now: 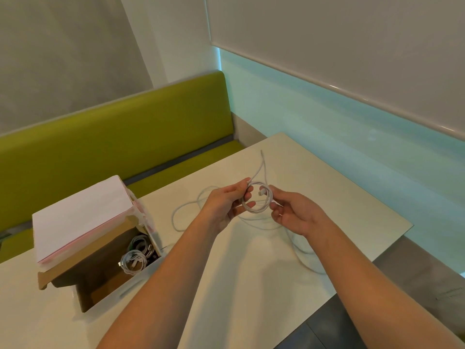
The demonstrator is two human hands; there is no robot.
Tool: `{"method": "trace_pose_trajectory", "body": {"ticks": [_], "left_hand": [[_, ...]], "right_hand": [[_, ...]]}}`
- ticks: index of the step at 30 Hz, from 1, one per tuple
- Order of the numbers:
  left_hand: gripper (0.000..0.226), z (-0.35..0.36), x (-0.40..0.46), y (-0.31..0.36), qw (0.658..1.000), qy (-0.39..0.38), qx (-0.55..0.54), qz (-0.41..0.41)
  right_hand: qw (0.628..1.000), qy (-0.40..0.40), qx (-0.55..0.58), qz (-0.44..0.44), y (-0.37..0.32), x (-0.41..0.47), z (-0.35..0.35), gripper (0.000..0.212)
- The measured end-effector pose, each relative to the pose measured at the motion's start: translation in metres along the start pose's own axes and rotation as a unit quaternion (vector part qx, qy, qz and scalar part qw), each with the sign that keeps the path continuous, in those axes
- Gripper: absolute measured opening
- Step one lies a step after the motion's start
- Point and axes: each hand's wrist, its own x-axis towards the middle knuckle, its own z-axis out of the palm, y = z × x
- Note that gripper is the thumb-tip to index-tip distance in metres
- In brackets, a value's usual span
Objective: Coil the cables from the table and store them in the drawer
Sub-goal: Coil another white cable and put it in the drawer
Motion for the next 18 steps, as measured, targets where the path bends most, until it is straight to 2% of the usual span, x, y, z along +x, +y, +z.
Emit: {"method": "trace_pose_trajectory", "body": {"ticks": [2,4,5,8,10,12,18], "left_hand": [[0.017,0.001,0.0,0.0,1.0,0.008,0.006,0.003],[0.016,0.003,0.001,-0.001,1.0,0.023,0.004,0.008],[0.015,0.004,0.001,-0.001,1.0,0.029,-0.001,0.011],[0.014,0.005,0.002,0.0,0.999,0.039,0.0,0.02],[0.017,0.006,0.003,0.001,0.999,0.046,0.012,0.022],[0.016,0.008,0.003,0.001,0.998,0.053,0.022,0.017],[0.023,0.01,0.006,-0.001,0.998,0.055,-0.017,0.004]], "right_hand": [[1.0,-0.011,-0.01,-0.001,-0.001,0.0,-0.001,0.008],[1.0,-0.021,0.0,-0.02,-0.002,-0.001,0.0,0.023],[0.999,-0.033,0.01,-0.027,-0.003,-0.003,0.002,0.023],[0.996,-0.072,0.0,-0.049,-0.005,-0.011,0.007,0.014],[0.992,-0.081,-0.07,-0.073,-0.005,-0.012,0.009,0.032],[0.981,-0.067,-0.15,-0.103,-0.004,-0.012,0.013,0.042],[0.96,0.022,-0.199,-0.196,0.0,-0.013,0.018,0.026]]}}
